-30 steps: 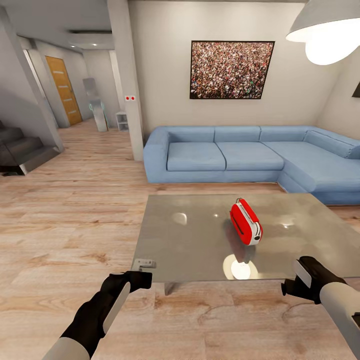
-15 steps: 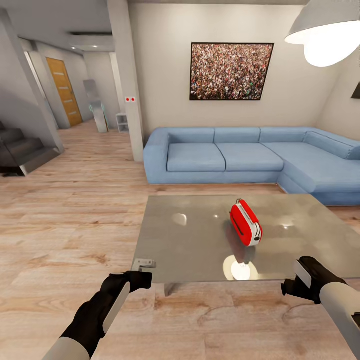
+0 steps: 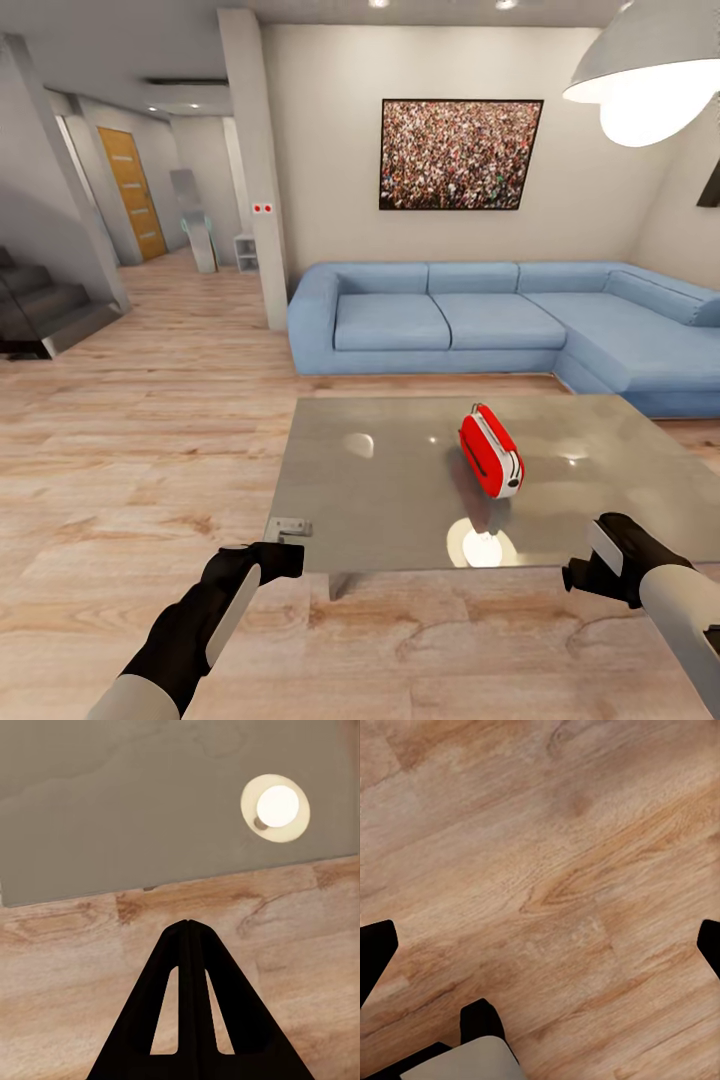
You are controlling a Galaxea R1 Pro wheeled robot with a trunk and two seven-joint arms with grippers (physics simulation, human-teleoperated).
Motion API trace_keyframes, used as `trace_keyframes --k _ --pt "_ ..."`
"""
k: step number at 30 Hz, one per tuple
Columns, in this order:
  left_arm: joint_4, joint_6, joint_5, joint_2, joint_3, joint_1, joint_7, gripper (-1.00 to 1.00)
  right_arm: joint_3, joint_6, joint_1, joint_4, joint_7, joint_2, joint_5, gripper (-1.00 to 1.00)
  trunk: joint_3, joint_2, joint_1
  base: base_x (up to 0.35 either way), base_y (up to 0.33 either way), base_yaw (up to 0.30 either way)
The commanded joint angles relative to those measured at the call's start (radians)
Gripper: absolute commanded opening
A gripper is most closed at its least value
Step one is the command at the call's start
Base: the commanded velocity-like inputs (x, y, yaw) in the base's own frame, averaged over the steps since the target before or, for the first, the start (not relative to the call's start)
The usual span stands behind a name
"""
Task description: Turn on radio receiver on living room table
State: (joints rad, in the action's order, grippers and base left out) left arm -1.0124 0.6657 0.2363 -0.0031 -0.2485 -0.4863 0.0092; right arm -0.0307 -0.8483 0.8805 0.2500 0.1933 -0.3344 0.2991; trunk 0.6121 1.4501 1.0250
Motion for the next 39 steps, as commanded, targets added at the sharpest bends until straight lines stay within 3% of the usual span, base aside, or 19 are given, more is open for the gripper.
trace_keyframes --k 1,39 --pt "0.0 0.0 0.0 0.0 0.0 0.0 0.0 -1.0 0.0 0.0 0.0 0.0 0.0 0.0 0.0 1.0 -0.002 0.0 0.0 0.0 0.0 0.0" --pt "0.0 0.0 0.0 0.0 0.0 0.0 0.0 -1.0 0.0 0.0 0.0 0.0 0.0 0.0 0.002 1.0 -0.061 0.0 0.0 0.0 0.0 0.0"
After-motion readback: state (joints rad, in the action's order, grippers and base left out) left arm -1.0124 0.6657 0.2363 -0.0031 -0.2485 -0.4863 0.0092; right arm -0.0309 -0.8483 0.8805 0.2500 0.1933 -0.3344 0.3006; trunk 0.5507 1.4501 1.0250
